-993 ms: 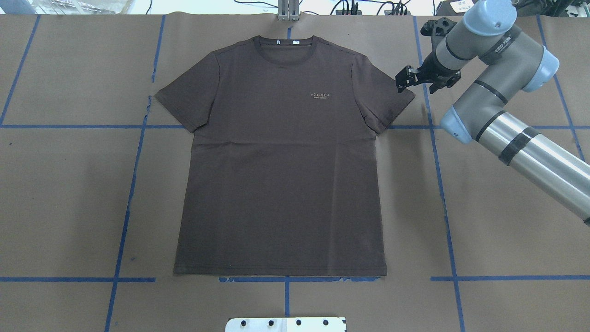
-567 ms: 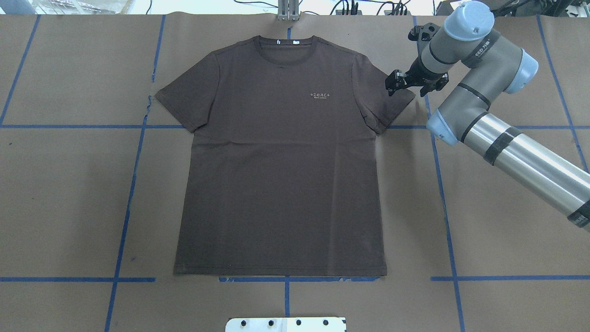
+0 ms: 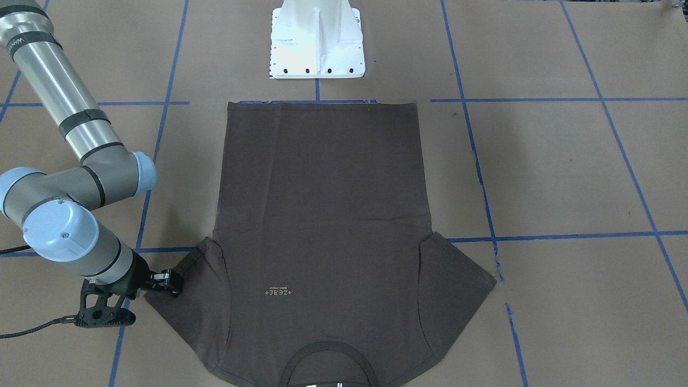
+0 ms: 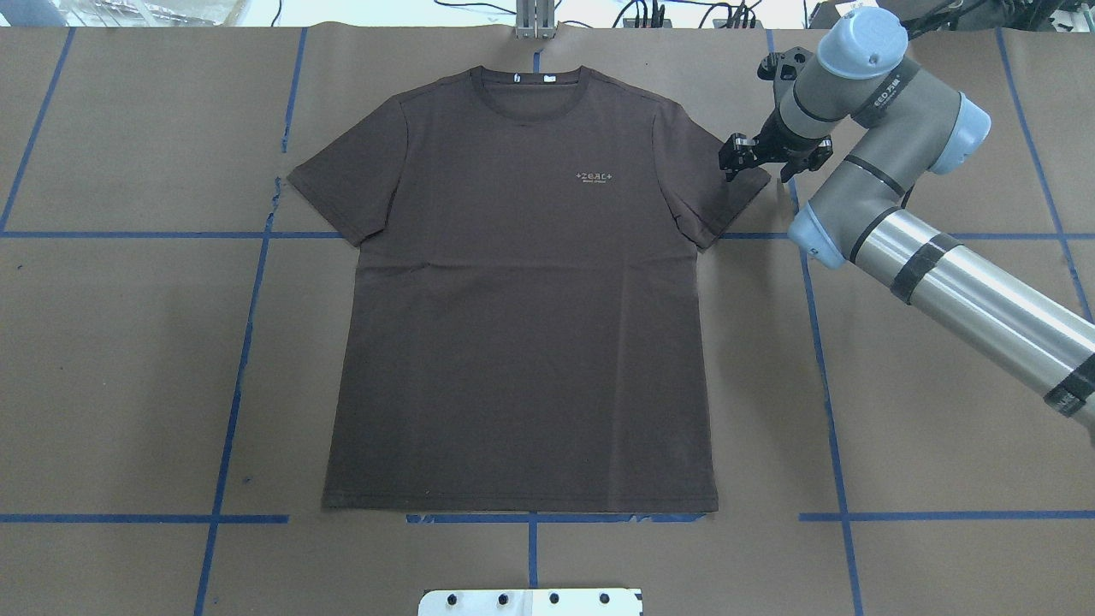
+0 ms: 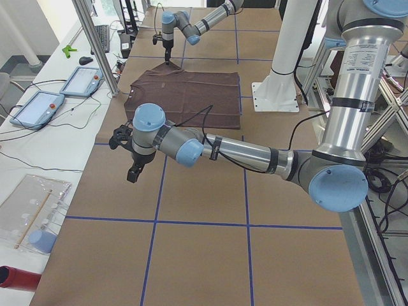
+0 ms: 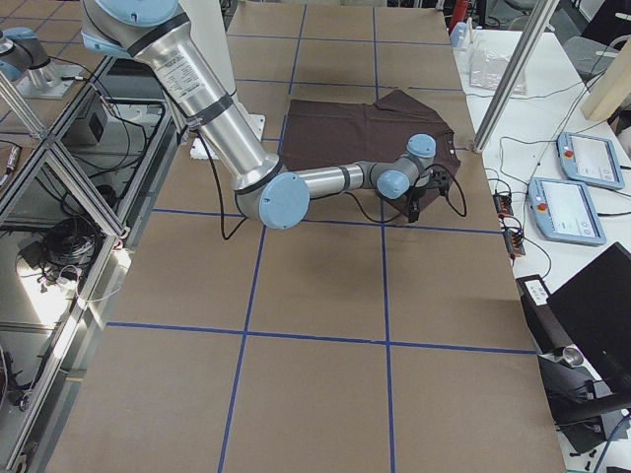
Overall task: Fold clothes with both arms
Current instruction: 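Move the right gripper to the sleeve nearest it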
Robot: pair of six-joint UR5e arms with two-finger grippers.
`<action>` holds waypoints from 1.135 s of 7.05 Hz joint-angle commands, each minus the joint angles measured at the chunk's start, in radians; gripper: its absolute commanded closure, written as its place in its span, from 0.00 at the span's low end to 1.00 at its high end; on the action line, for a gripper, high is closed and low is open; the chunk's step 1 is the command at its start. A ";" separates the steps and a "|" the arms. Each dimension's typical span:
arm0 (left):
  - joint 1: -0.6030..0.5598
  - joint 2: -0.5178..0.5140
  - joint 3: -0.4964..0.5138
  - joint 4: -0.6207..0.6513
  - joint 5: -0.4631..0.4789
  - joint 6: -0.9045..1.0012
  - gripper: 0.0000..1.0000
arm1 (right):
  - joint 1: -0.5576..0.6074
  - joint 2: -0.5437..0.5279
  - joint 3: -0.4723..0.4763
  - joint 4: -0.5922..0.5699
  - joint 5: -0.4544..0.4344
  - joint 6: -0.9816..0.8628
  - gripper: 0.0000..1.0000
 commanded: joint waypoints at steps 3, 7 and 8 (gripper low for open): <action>0.000 -0.006 0.000 0.000 0.000 0.000 0.00 | 0.000 0.001 -0.001 0.000 0.000 -0.042 1.00; 0.000 -0.015 0.000 0.003 0.000 -0.004 0.00 | 0.000 0.053 0.028 0.000 0.003 -0.035 1.00; -0.002 -0.017 -0.002 0.003 0.000 -0.004 0.00 | -0.001 0.098 0.028 -0.002 0.003 -0.033 1.00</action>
